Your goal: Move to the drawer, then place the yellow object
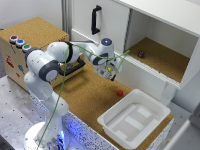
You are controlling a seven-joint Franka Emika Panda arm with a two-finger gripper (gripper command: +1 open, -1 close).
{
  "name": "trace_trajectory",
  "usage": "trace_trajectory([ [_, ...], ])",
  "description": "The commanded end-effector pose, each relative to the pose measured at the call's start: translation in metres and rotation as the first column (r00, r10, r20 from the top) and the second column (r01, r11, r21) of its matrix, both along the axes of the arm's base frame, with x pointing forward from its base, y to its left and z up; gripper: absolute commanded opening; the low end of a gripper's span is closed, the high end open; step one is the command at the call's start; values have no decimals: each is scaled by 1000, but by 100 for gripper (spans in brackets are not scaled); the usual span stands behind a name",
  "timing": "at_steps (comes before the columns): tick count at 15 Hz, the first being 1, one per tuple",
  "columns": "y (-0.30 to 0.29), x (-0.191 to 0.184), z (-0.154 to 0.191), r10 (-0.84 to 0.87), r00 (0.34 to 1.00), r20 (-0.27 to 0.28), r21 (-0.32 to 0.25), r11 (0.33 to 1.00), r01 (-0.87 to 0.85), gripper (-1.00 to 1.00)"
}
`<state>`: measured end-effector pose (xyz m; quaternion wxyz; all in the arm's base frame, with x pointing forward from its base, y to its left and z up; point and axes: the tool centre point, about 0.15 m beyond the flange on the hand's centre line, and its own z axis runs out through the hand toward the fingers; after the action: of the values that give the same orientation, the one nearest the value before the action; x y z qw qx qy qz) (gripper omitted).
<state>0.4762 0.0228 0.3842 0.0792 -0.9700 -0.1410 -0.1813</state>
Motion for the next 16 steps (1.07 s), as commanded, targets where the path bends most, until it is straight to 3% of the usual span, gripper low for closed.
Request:
trace_trajectory([
  [1, 92, -29, 69, 223, 974, -48, 61, 973, -220, -100],
  [4, 151, -45, 80, 352, 933, -80, 95, 934, -345, -100],
  [8, 230, -82, 59, 511, 848, -140, 85, 860, -503, -100],
  [11, 276, -123, 23, 628, 752, -197, -14, 766, -643, -100],
  [14, 297, -155, -17, 676, 703, -223, -159, 686, -710, -100],
  [16, 302, -170, -44, 707, 662, -247, -195, 633, -749, -100],
])
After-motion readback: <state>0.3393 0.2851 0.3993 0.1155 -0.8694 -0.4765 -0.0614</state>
